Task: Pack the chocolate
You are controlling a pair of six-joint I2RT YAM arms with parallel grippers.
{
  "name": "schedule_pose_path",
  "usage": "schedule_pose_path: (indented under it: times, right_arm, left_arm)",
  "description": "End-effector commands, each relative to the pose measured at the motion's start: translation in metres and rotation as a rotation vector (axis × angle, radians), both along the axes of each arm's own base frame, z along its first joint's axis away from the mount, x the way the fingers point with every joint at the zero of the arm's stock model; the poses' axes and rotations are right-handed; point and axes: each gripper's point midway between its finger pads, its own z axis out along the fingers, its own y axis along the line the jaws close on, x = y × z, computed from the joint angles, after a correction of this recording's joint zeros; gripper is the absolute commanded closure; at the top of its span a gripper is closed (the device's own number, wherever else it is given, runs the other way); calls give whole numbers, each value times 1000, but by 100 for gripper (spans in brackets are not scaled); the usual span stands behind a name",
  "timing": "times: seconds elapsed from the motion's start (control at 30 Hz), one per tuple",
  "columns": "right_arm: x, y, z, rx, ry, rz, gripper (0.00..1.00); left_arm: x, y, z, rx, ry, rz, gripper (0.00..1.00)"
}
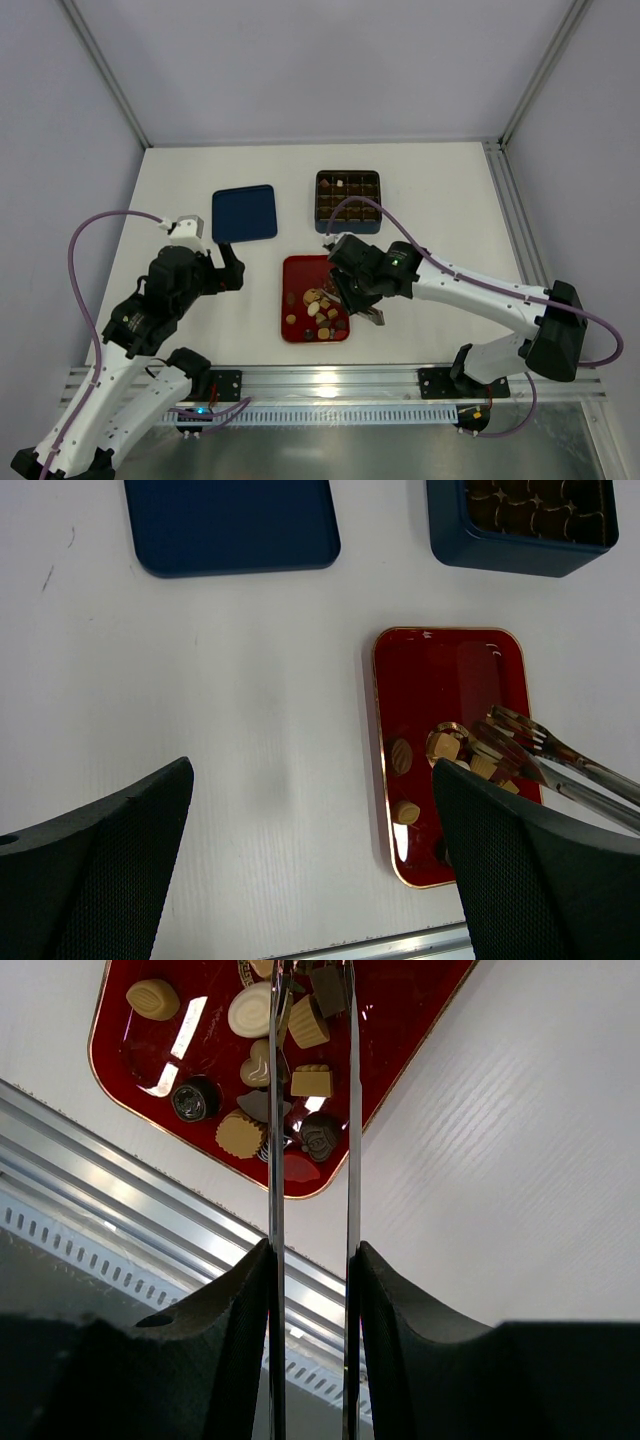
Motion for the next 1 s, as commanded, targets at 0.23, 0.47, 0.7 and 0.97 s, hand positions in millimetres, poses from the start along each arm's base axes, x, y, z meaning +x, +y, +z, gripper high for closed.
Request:
schedule_pose_path:
  times: [0.23, 0.47, 0.7, 0.97]
  right_arm:
    - [0, -1, -6, -32, -2, 8, 60]
    - [3, -8, -9, -62, -16, -12, 60]
    - [1, -10, -12, -70, -6, -11, 60]
    - [5, -9, -5, -77, -25, -12, 70]
  left_arm:
    - [2, -3, 4, -17, -21, -2, 0]
    - [2, -3, 5, -18, -25, -2, 0]
    - [2, -2, 5, -17, -26, -1, 0]
    - [2, -3, 5, -20, -26, -2, 0]
